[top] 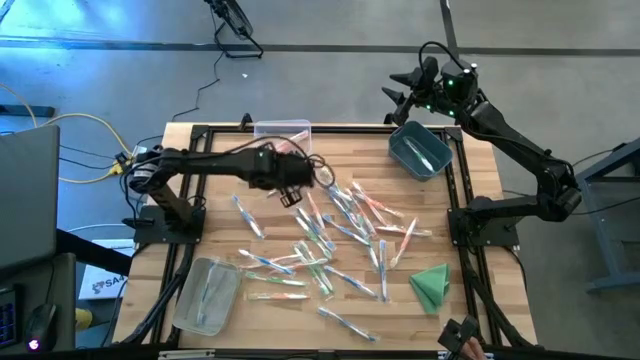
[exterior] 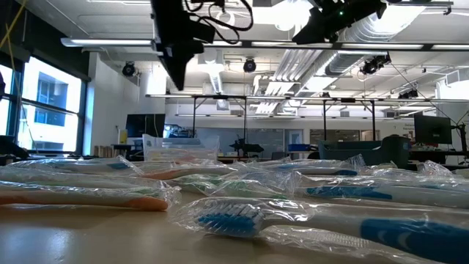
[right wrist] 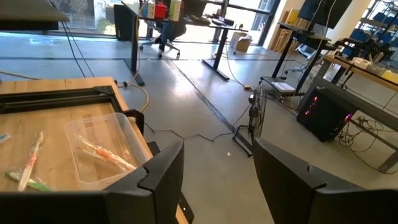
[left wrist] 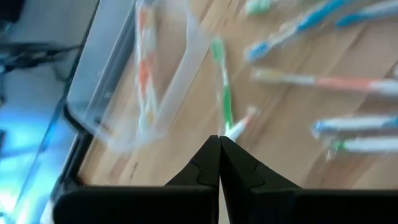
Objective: Pick & Place Toothbrushes
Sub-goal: Put the orange toothbrush into the transparent bin
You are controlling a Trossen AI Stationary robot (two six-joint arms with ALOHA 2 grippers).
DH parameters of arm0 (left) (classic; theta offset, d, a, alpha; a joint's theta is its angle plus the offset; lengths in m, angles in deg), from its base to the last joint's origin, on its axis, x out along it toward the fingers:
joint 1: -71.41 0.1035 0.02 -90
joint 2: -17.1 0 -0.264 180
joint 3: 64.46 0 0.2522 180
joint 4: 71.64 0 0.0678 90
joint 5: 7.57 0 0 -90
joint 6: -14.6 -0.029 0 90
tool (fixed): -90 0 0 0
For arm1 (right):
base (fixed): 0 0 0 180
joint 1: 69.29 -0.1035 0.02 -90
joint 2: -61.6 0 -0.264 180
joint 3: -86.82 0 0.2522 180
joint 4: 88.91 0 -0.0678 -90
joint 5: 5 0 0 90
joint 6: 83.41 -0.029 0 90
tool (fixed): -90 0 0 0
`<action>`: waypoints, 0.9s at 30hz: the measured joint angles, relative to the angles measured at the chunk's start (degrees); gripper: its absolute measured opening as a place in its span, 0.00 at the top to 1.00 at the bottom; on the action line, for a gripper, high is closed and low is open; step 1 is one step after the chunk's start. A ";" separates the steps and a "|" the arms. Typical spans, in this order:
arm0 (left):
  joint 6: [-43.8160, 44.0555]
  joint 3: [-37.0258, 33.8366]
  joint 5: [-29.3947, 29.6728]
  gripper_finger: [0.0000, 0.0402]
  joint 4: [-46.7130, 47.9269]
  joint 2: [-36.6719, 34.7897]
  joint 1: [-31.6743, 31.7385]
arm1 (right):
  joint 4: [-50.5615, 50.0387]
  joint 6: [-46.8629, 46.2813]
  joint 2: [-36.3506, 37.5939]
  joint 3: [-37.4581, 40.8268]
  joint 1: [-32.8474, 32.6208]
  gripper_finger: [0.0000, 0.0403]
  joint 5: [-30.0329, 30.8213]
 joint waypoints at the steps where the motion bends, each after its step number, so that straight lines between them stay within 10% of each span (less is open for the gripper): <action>1: -2.27 0.00 -1.06 1.00 -2.29 0.00 0.98 | -0.36 0.00 0.00 0.00 0.00 0.54 0.00; 18: -20.26 -0.47 -13.35 1.00 -13.20 0.00 12.41 | -4.72 -0.02 0.00 0.00 0.00 0.54 0.00; 27: -18.08 -17.87 -19.57 1.00 -25.14 -10.50 12.70 | -4.43 -0.94 0.00 -0.01 -0.02 0.54 -0.09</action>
